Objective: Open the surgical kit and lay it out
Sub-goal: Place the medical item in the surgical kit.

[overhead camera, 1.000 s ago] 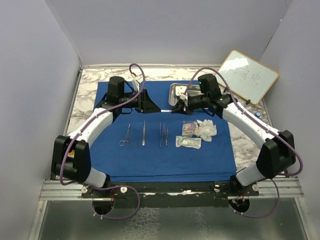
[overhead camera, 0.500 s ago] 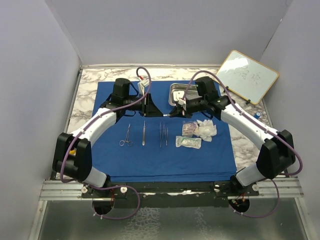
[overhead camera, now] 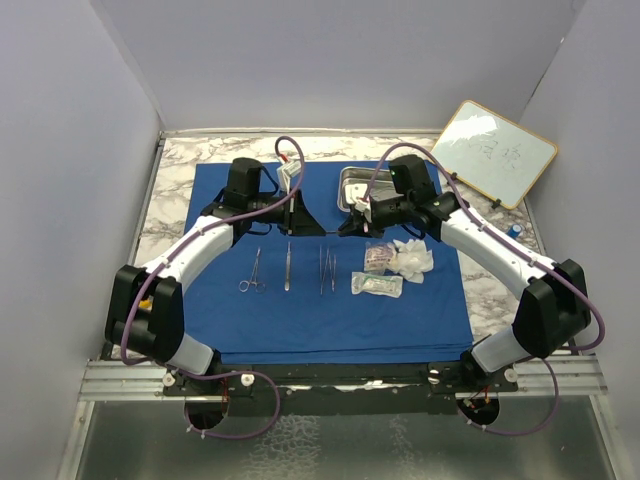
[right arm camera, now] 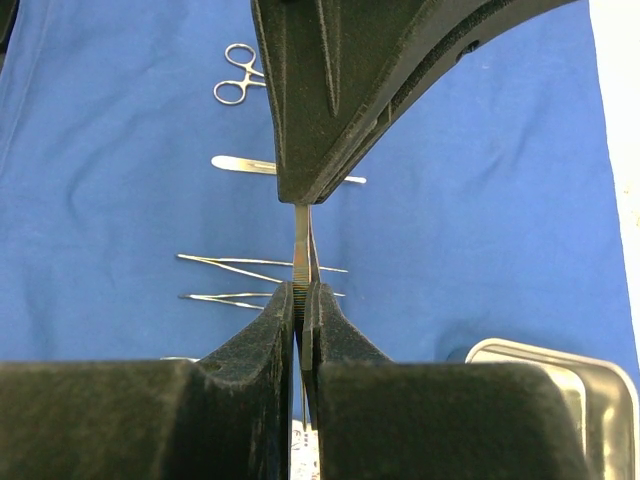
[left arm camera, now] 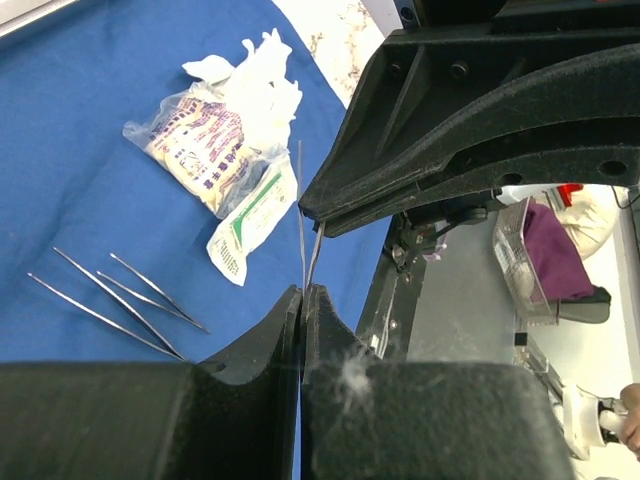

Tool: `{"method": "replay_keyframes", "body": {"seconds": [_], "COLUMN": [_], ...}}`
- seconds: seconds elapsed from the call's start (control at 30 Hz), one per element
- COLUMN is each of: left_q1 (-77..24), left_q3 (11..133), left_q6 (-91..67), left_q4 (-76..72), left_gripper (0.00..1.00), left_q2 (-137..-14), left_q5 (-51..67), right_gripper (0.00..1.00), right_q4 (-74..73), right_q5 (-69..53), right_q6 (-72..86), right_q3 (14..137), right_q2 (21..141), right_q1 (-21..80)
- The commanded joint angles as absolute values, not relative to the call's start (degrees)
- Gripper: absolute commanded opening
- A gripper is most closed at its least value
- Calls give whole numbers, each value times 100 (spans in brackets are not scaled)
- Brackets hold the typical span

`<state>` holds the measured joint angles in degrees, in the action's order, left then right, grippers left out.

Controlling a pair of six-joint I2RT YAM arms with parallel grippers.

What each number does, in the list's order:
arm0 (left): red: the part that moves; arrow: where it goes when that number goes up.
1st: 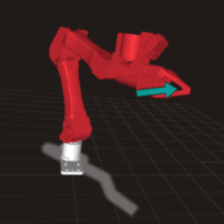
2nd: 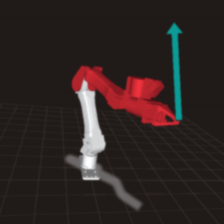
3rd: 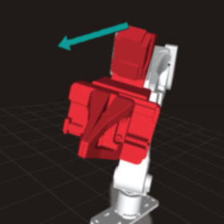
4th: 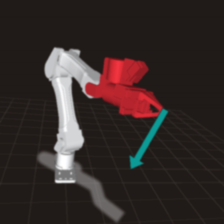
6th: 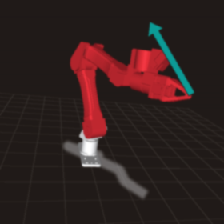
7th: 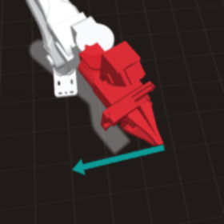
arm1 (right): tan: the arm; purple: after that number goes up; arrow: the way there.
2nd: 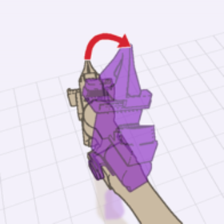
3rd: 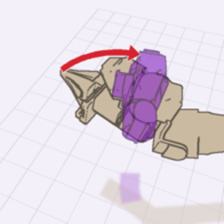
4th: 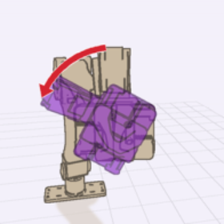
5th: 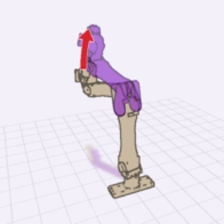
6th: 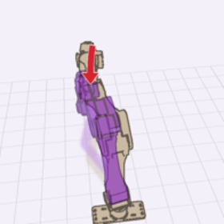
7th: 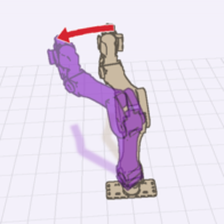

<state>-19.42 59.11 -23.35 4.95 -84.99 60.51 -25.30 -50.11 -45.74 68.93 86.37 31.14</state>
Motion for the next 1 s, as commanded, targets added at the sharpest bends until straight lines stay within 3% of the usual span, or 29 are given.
{"method": "replay_keyframes", "body": {"seconds": [0.0,0.33,0.7,0.97], "left_q1": [-1966,-1849,-1846,-1846], "left_q3": [5921,6112,5872,5728], "left_q6": [-1914,-792,744,1442], "left_q4": [450,678,369,343], "left_gripper": [0,0,0,0], "left_q2": [-8307,-7825,-7501,-7359], "left_q5": [5675,4287,3746,4435], "right_gripper": [9,46,49,49], "right_q4": [-2330,-1322,-856,-296], "right_q5": [-4740,-3559,-2925,-3756], "right_q6": [-4071,-2055,1020,2824], "right_q3": [6994,7144,7424,6704], "right_q2": [8662,8655,8772,8777], "right_q1": [3164,3140,2970,2361]}}
